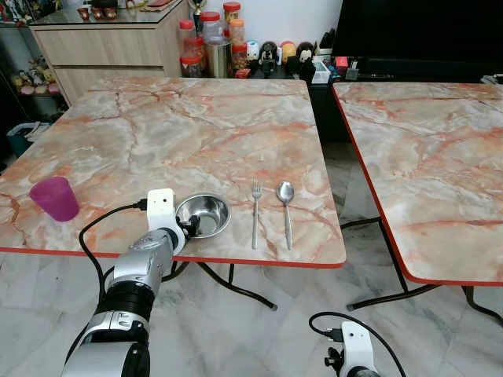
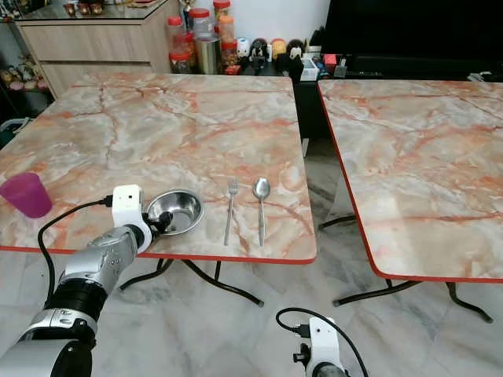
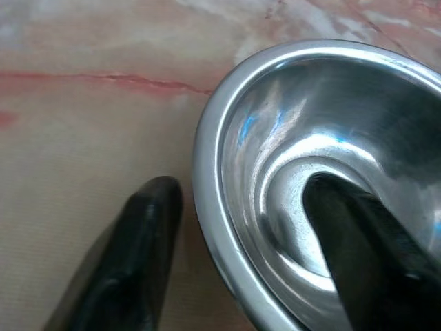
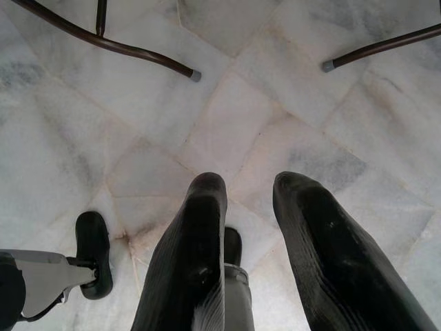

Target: Setting the table

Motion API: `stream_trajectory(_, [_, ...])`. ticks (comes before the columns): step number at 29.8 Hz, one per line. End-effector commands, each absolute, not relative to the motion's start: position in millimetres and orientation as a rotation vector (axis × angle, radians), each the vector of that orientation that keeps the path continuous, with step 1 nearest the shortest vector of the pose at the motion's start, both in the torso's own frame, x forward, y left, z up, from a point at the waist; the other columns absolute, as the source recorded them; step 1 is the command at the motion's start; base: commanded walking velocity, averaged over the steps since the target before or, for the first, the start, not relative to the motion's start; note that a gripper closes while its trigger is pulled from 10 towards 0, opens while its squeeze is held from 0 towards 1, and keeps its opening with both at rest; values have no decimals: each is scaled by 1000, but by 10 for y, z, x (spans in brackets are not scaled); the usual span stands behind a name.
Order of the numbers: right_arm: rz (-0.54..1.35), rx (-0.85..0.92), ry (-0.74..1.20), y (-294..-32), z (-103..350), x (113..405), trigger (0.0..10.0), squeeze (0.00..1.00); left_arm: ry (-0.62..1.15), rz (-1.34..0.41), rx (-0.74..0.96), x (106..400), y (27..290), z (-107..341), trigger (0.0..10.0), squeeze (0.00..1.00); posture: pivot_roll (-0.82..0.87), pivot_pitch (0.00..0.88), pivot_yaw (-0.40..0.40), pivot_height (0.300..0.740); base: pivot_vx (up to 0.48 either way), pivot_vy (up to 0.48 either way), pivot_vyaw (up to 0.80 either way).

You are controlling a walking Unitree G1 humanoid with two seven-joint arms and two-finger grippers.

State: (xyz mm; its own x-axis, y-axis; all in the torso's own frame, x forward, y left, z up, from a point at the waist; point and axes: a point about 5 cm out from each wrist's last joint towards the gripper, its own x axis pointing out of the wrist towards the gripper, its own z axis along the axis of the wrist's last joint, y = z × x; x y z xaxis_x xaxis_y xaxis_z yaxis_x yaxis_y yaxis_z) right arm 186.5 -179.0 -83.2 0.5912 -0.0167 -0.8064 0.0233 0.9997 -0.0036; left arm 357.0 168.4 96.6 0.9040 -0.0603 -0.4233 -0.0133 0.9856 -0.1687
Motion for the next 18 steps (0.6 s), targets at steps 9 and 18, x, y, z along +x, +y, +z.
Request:
stream_trajectory(9, [-31,21,939,-1776,-829,1875,10000,0,452,2,-206,3600,1720,986,0,0,47,0,14,740,0,0,0])
stream_trajectory(18, [-24,20,938,-1757,-825,1889,10000,0,448,22,-229,3592,1751,988,0,0,55,0,11,740,0,0,0])
